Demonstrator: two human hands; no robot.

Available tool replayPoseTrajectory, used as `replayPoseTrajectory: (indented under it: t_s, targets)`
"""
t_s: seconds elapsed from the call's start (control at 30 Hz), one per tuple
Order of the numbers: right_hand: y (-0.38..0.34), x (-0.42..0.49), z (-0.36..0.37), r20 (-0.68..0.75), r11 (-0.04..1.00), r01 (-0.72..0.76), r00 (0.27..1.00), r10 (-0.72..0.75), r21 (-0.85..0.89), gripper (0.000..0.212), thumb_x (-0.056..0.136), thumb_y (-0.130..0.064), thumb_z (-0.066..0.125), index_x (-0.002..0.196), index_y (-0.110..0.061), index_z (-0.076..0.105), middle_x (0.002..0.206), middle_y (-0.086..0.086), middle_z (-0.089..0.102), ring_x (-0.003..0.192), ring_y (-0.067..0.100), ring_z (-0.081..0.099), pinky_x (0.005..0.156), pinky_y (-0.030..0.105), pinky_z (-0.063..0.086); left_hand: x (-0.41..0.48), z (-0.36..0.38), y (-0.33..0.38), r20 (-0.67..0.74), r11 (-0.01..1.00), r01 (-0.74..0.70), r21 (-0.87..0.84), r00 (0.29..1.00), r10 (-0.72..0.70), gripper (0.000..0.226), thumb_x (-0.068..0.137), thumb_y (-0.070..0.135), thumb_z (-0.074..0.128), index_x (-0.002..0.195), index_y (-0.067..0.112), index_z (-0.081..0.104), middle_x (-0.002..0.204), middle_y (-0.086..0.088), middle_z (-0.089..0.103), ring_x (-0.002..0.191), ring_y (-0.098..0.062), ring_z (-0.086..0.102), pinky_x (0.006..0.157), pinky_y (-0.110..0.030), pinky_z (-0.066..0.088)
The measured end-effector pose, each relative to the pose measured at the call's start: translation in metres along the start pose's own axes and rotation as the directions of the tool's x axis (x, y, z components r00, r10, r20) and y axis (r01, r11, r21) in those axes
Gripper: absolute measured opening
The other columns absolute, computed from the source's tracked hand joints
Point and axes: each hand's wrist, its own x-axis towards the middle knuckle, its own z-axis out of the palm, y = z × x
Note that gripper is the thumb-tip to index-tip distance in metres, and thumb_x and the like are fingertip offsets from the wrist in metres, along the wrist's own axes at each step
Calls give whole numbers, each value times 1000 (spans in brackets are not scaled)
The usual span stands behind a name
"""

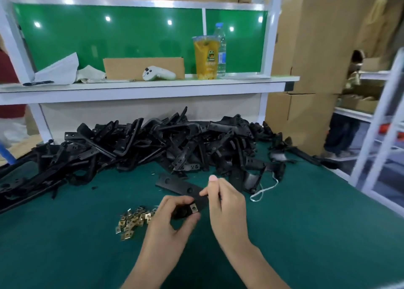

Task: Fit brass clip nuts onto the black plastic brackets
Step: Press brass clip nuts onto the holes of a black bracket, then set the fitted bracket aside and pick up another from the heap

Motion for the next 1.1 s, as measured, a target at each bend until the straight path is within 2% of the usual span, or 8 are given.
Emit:
replayPoseTrajectory:
  t_s: [0.27, 0.53, 0.63, 0.73, 0.8, 0.9, 1.03, 1.1]
  targets:
    - [2, 2, -123, -245, 976, -180, 958, 146, -122, 50, 101, -45, 33, 66, -26, 64, 65, -16, 60, 66, 7, 57, 64, 27, 40, -5, 82, 83, 247, 972, 19, -236, 968, 41, 20, 88, 26, 76, 99, 38, 65, 100, 27, 67, 99, 9, 60, 80, -3, 41]
    - [13, -26, -284, -641, 863, -433, 746, 181, -260, 48, 105, -33, 38, 70, -23, 70, 71, -6, 69, 67, 12, 59, 65, 33, 38, -36, 218, 179, 445, 885, -42, -464, 853, 274, 21, 89, 17, 76, 97, 33, 66, 98, 16, 72, 94, 3, 65, 80, -8, 45]
    - [19, -48, -345, -788, 700, -620, 601, 132, -355, 40, 105, -33, 37, 96, -21, 74, 111, 7, 71, 106, 31, 60, 91, 47, 43, -61, 282, 214, 626, 892, -81, -445, 684, 375, 34, 90, 13, 74, 121, 23, 65, 120, 5, 68, 113, -5, 63, 96, -18, 48]
    - [19, -69, -379, -886, 478, -822, 432, 170, -309, 43, 104, -33, 41, 141, -14, 53, 156, 18, 35, 149, 38, 19, 120, 59, 10, -84, 321, 234, 813, 916, -229, -328, 426, 397, 63, 90, 16, 73, 147, 14, 45, 146, -6, 49, 137, -19, 45, 113, -32, 36]
    - [17, -75, -377, -872, 512, -797, 459, 169, -320, 46, 102, -25, 46, 146, -11, 47, 158, 20, 31, 151, 38, 12, 121, 59, 5, -88, 324, 230, 826, 899, -300, -319, 378, 419, 62, 91, 15, 69, 146, 18, 44, 147, -3, 46, 137, -17, 43, 112, -34, 36]
    - [15, -66, -340, -771, 655, -642, 621, 139, -398, 42, 100, -16, 49, 142, -11, 49, 155, 18, 37, 150, 34, 18, 120, 58, 15, -74, 296, 204, 783, 883, -362, -298, 437, 443, 61, 91, 8, 63, 147, 20, 43, 144, -1, 47, 134, -16, 46, 109, -33, 40]
    - [13, -30, -242, -495, 819, -427, 844, 209, -383, 43, 101, -18, 45, 144, -20, 43, 154, 4, 37, 149, 21, 18, 120, 47, 23, -28, 216, 133, 608, 893, -442, -89, 686, 400, 61, 89, 15, 65, 147, 17, 45, 143, 1, 50, 132, -17, 45, 111, -35, 37]
    - [9, -17, -195, -326, 870, -353, 914, 243, -343, 44, 102, -21, 44, 146, -24, 41, 151, -3, 40, 148, 15, 21, 120, 41, 25, -11, 167, 94, 452, 890, -452, 57, 807, 381, 52, 91, 34, 61, 140, 22, 52, 138, 9, 52, 129, -7, 45, 111, -26, 36]
